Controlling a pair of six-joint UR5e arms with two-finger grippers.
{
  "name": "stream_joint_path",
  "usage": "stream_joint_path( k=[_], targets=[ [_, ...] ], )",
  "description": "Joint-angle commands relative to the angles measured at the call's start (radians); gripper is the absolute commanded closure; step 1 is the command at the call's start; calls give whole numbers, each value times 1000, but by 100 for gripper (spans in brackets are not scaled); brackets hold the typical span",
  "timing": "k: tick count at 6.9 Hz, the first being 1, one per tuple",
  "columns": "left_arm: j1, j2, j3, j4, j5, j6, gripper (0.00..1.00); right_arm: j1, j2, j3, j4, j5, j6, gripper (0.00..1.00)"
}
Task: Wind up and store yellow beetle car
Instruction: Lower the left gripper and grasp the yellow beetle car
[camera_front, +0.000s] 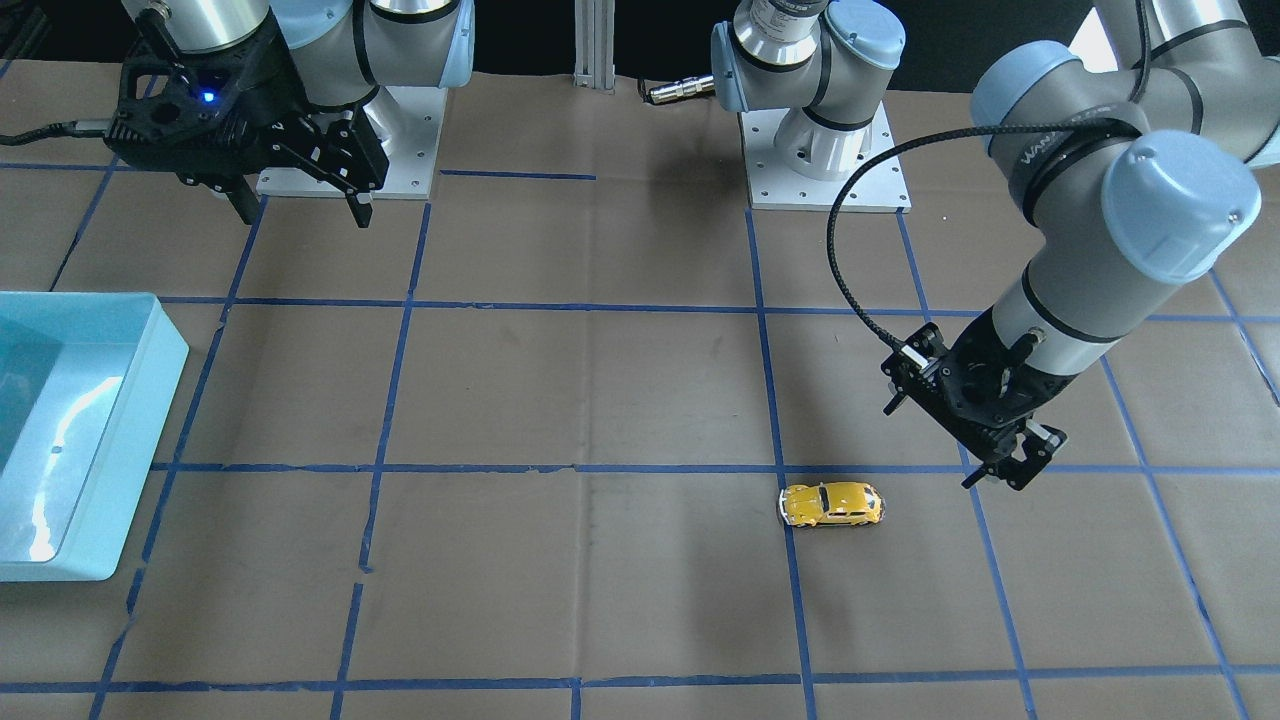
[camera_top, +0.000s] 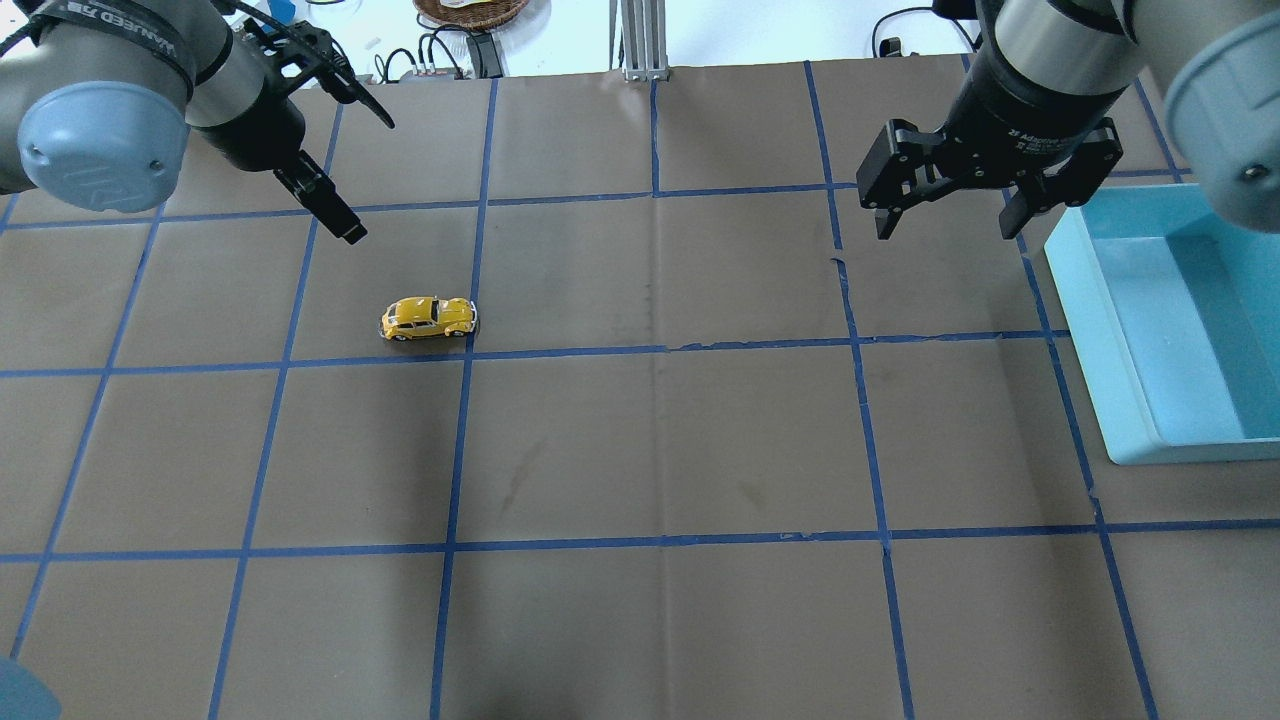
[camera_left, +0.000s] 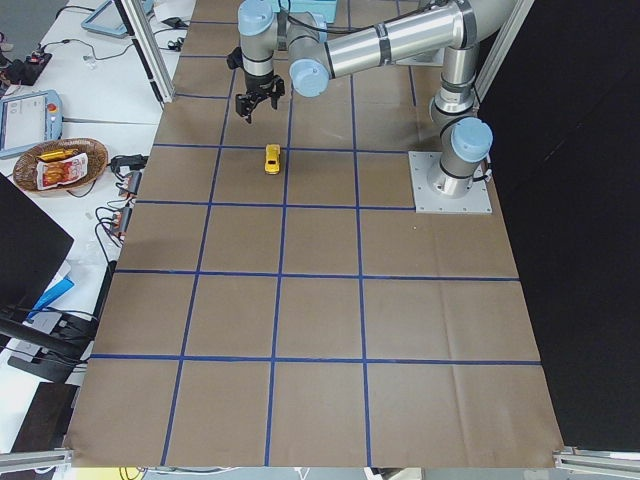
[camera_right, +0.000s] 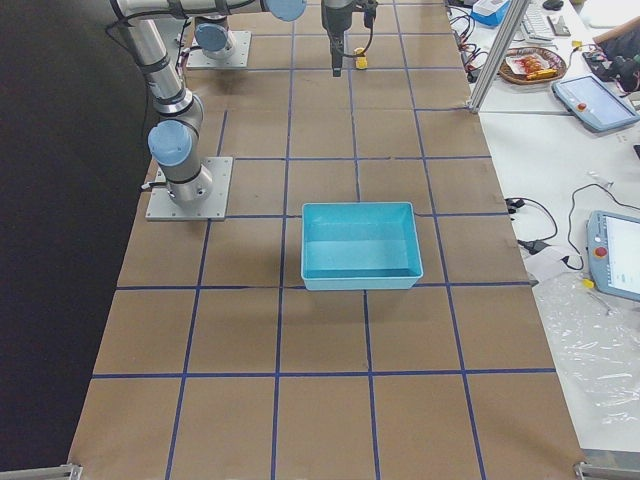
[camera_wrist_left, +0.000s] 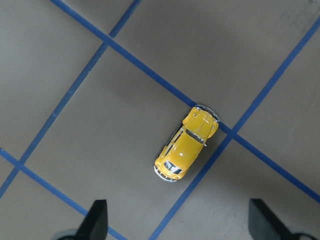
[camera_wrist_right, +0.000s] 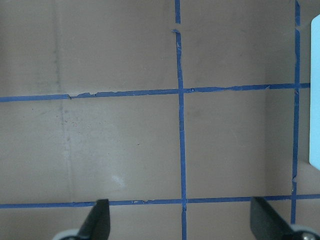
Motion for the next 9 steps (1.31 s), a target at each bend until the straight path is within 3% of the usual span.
stream_joint_path(
  k=[1, 7, 9],
  targets=[
    [-9, -38, -23, 3, 7, 238, 0, 0, 0, 2, 0, -1, 0, 1],
    [-27, -70, -57, 10, 49, 214, 0, -3, 0, 0, 0, -3, -1, 1],
    [-36, -128, -76, 123, 39, 296, 0, -3, 0, 0, 0, -3, -1, 1]
  ],
)
